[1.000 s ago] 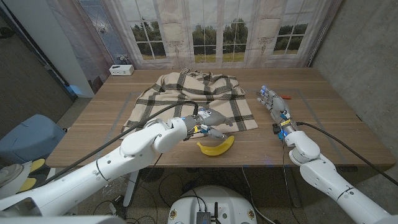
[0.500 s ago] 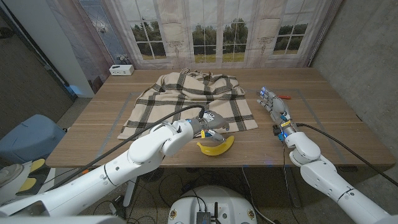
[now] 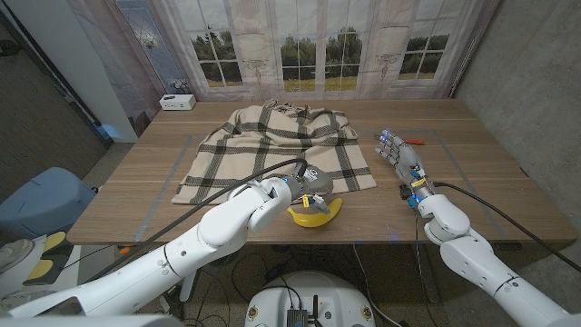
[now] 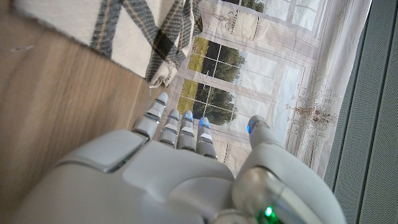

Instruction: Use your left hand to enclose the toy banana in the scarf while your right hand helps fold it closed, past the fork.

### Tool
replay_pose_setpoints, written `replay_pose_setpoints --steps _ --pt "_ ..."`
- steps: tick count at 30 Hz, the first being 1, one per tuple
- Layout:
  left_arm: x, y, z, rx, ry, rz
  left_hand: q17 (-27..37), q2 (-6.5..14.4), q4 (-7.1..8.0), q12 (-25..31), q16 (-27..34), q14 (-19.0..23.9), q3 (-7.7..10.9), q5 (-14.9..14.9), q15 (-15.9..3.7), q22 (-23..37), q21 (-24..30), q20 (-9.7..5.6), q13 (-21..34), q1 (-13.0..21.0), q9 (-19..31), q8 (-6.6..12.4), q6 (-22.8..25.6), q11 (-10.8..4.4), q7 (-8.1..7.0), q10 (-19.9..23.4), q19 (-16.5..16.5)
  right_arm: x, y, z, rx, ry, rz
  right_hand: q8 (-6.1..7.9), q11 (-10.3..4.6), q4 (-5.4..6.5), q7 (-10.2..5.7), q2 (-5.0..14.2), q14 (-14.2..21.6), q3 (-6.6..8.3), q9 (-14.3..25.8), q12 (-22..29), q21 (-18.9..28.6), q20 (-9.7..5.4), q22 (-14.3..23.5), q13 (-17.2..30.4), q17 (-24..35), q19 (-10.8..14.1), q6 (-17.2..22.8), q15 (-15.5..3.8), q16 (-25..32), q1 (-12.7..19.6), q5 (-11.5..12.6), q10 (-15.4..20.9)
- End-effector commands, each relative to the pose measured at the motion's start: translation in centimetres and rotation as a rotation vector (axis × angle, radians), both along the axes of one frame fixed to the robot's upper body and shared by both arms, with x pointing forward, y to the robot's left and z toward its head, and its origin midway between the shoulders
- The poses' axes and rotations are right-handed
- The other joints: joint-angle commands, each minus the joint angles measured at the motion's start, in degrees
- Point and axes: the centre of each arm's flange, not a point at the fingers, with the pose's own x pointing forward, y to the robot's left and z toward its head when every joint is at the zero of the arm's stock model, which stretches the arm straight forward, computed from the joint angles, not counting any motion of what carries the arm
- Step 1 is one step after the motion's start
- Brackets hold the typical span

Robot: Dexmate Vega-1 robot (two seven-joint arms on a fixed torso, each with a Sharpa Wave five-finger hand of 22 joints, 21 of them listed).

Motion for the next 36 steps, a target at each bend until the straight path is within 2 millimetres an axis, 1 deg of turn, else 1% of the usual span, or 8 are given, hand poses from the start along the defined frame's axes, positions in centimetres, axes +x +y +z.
replay_pose_setpoints --steps 1,16,19,23,27,28,33,36 --pt "-0.1 -1.0 -0.8 0.078 0.047 0.101 0.2 -1.6 -0.08 0.2 -0.5 -0.3 -0.92 0.6 -1.92 0.3 0.3 0.44 0.3 0.3 0.2 -0.64 -0.9 0.07 0.02 -0.4 0.1 0.0 -0.7 -0.3 -0.004 0.003 0.007 0.24 0.03 0.02 -0.17 0.07 0.8 -0.33 0.2 0.2 0.3 -0.14 0.3 0.3 0.2 0.5 0.6 0.25 0.4 -0.4 0.2 0.6" --pt "0.0 -1.8 -1.5 0.14 0.064 0.181 0.1 -3.5 -0.06 0.4 -1.1 -0.7 -2.13 1.7 -1.14 0.4 0.2 1.34 0.9 0.6 0.2 -1.84 -2.9 0.46 1.29 -0.5 0.0 0.1 -1.1 -0.7 -0.006 0.009 0.007 0.28 0.03 0.2 -0.25 0.1 1.6 -0.46 0.2 0.3 0.4 0.04 0.3 0.3 0.3 0.9 0.9 0.17 0.6 -0.7 0.2 1.1" --pt "0.2 -1.8 -1.7 0.154 0.075 0.194 0.1 -3.4 -0.27 0.3 -1.4 -1.0 -1.96 2.2 -1.08 0.4 0.2 1.31 1.0 1.6 0.2 -2.25 -3.8 0.51 1.31 -0.8 0.1 0.2 -1.1 -0.7 -0.006 0.012 0.008 0.3 0.06 0.23 -0.31 0.1 1.8 -0.48 0.2 0.4 0.4 0.11 0.3 0.3 0.3 1.0 1.0 0.15 0.7 -0.7 0.2 1.3" --pt "0.5 -1.8 -1.8 0.17 0.078 0.204 0.3 -2.2 -0.75 0.1 -1.6 -1.5 -1.13 3.2 -1.24 0.4 0.1 1.28 1.4 4.6 0.2 -2.75 -5.3 0.33 0.93 -1.7 0.0 0.4 -1.0 -0.7 -0.01 0.017 0.009 0.3 0.11 0.23 -0.32 0.07 2.0 -0.49 0.2 0.4 0.4 0.2 0.3 0.3 0.3 1.2 1.1 0.19 0.7 -0.7 0.2 1.4" --pt "1.0 -1.8 -2.0 0.189 0.089 0.214 0.8 -0.9 -0.96 -0.1 -1.6 -2.2 -0.78 3.6 -2.12 0.4 -0.1 0.45 1.8 7.8 0.2 -3.51 -8.1 -0.43 -0.65 -2.9 -0.3 0.6 -1.0 -0.8 -0.009 0.023 0.008 0.3 0.05 0.29 -0.36 0.09 2.2 -0.49 0.2 0.4 0.4 0.22 0.3 0.3 0.3 1.2 1.1 0.26 0.7 -0.8 0.3 1.5" --pt "1.2 -1.8 -2.1 0.194 0.092 0.217 1.0 0.0 -0.95 -0.2 -1.6 -2.5 -0.52 3.7 -2.11 0.4 -0.1 0.43 1.9 9.1 0.2 -3.69 -9.3 -0.31 -0.98 -3.2 -0.4 0.6 -1.0 -0.8 -0.009 0.024 0.008 0.31 0.04 0.31 -0.35 0.1 2.2 -0.49 0.2 0.4 0.4 0.24 0.3 0.3 0.3 1.2 1.1 0.2 0.7 -0.8 0.3 1.5" --pt "1.9 -1.8 -2.4 0.199 0.096 0.211 1.8 2.1 -0.93 -0.2 -1.4 -3.1 -0.33 3.4 -2.56 0.5 -0.1 -0.45 2.4 12.8 0.1 -4.19 -14.6 -0.58 -4.03 -4.5 -0.3 0.7 -1.0 -0.8 -0.01 0.028 0.006 0.32 0.24 0.37 -0.31 0.1 2.4 -0.49 0.2 0.5 0.4 0.24 0.3 0.4 0.3 1.3 1.2 0.21 0.8 -0.9 0.3 1.8" --pt "2.2 -1.7 -2.6 0.187 0.092 0.187 2.1 2.9 -1.03 -0.2 -1.2 -2.9 -0.25 3.2 -3.02 0.5 0.1 -0.78 2.6 14.4 0.0 -4.02 -15.8 -0.69 -4.61 -5.2 0.2 0.7 -1.0 -0.7 -0.011 0.029 0.003 0.32 0.35 0.37 -0.31 0.05 2.5 -0.48 0.2 0.5 0.4 0.27 0.3 0.4 0.3 1.4 1.3 0.19 0.8 -1.0 0.3 2.0"
